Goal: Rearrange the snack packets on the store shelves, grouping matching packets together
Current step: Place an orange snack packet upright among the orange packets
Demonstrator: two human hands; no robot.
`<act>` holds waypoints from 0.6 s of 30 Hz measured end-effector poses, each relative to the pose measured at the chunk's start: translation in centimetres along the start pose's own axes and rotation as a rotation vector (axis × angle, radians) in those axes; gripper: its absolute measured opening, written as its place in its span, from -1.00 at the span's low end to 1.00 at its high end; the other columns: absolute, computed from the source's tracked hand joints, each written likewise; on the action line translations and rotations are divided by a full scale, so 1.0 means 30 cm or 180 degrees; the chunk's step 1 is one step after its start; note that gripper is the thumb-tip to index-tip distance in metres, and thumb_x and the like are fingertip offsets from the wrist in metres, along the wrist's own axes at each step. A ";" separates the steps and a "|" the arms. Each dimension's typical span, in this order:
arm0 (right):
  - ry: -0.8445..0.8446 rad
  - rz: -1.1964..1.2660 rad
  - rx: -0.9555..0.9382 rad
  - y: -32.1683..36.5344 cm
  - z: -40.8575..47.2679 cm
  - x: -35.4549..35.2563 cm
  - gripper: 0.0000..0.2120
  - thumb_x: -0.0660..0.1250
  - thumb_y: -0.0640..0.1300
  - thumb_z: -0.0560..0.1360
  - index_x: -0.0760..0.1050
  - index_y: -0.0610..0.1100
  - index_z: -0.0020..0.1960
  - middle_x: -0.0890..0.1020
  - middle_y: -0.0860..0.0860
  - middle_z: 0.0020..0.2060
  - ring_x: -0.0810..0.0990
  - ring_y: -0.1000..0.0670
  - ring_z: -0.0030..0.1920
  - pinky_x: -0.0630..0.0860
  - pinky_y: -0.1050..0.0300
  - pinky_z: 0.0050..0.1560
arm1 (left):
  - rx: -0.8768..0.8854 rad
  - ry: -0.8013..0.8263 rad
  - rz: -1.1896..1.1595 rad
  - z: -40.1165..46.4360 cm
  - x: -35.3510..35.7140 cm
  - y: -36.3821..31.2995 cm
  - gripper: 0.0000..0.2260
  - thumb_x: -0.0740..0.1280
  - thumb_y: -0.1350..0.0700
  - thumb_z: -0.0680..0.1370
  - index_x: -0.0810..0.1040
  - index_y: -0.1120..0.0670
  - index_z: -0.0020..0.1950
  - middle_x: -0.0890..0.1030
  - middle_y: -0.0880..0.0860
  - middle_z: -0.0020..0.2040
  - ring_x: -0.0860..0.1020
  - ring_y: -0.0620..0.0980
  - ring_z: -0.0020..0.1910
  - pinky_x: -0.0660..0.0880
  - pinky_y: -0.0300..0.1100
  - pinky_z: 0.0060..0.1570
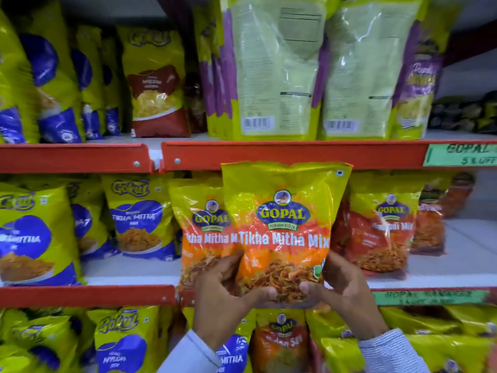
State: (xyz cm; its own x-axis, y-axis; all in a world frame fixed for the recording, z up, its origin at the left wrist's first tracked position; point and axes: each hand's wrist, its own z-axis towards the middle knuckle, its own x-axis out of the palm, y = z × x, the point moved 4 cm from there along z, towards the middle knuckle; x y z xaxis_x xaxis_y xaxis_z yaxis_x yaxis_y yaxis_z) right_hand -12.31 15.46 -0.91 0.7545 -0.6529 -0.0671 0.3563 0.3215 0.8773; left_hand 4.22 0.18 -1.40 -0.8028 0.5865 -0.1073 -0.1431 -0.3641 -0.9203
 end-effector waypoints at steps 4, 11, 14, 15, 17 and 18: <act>-0.0128 -0.0054 -0.0003 -0.081 0.063 -0.154 -0.54 0.57 -0.34 0.28 0.57 -0.21 0.15 0.75 -0.13 0.00 0.68 -0.04 -0.02 0.66 0.13 -0.12 | 0.0055 0.0031 0.0183 0.085 0.167 0.029 -0.44 0.70 0.08 0.12 0.60 -0.21 0.03 0.74 -0.19 -0.01 0.69 -0.19 0.00 0.65 -0.19 -0.01; -0.0199 -0.0051 0.0389 -0.264 0.146 -0.275 -0.38 0.65 0.10 0.19 0.59 -0.14 0.15 0.76 -0.02 0.01 0.70 -0.06 0.05 0.63 0.13 -0.04 | -0.0265 0.0001 0.0547 0.174 0.338 0.189 -0.50 0.62 -0.21 0.12 0.58 -0.29 0.00 0.75 -0.10 -0.03 0.70 -0.15 -0.04 0.65 0.06 0.04; -0.0098 -0.0156 0.0498 -0.300 0.132 -0.285 -0.31 0.61 0.25 0.15 0.57 -0.04 0.18 0.74 0.01 0.08 0.66 -0.09 0.17 0.62 0.13 0.05 | -0.0311 0.0048 0.0740 0.162 0.334 0.214 -0.49 0.61 -0.23 0.15 0.58 -0.23 0.04 0.74 -0.10 0.01 0.69 -0.17 0.00 0.64 0.05 0.08; -0.0064 -0.0216 0.0476 -0.297 0.132 -0.288 -0.30 0.60 0.23 0.17 0.53 0.00 0.23 0.71 0.04 0.14 0.64 -0.03 0.21 0.60 0.13 0.11 | -0.0250 -0.0037 0.0872 0.162 0.327 0.197 -0.40 0.60 -0.27 0.16 0.55 -0.21 0.14 0.71 -0.09 0.11 0.66 -0.16 0.09 0.61 0.04 0.16; -0.0396 -0.0571 0.0290 -0.260 0.140 -0.300 -0.25 0.56 0.21 0.23 0.43 0.05 0.35 0.62 0.07 0.26 0.59 0.07 0.26 0.53 0.12 0.24 | 0.0109 -0.0294 0.1215 0.167 0.303 0.124 -0.22 0.58 -0.28 0.22 0.44 -0.10 0.38 0.56 -0.08 0.33 0.52 -0.14 0.31 0.47 -0.06 0.36; -0.0760 -0.0893 0.0054 -0.223 0.153 -0.315 -0.29 0.51 0.21 0.29 0.41 0.02 0.37 0.60 0.04 0.28 0.56 0.07 0.27 0.48 0.13 0.29 | 0.0399 -0.0404 0.1361 0.178 0.296 0.072 -0.25 0.56 -0.21 0.31 0.39 -0.06 0.43 0.48 -0.09 0.39 0.44 -0.13 0.37 0.39 -0.11 0.40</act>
State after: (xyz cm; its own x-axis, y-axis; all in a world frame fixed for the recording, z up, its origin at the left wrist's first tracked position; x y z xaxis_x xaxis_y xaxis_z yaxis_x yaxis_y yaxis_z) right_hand -24.34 16.34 -3.96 0.4781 -0.8564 -0.1951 0.5202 0.0971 0.8485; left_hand -6.30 0.75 -2.33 -0.8683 0.2743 -0.4133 0.1538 -0.6432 -0.7501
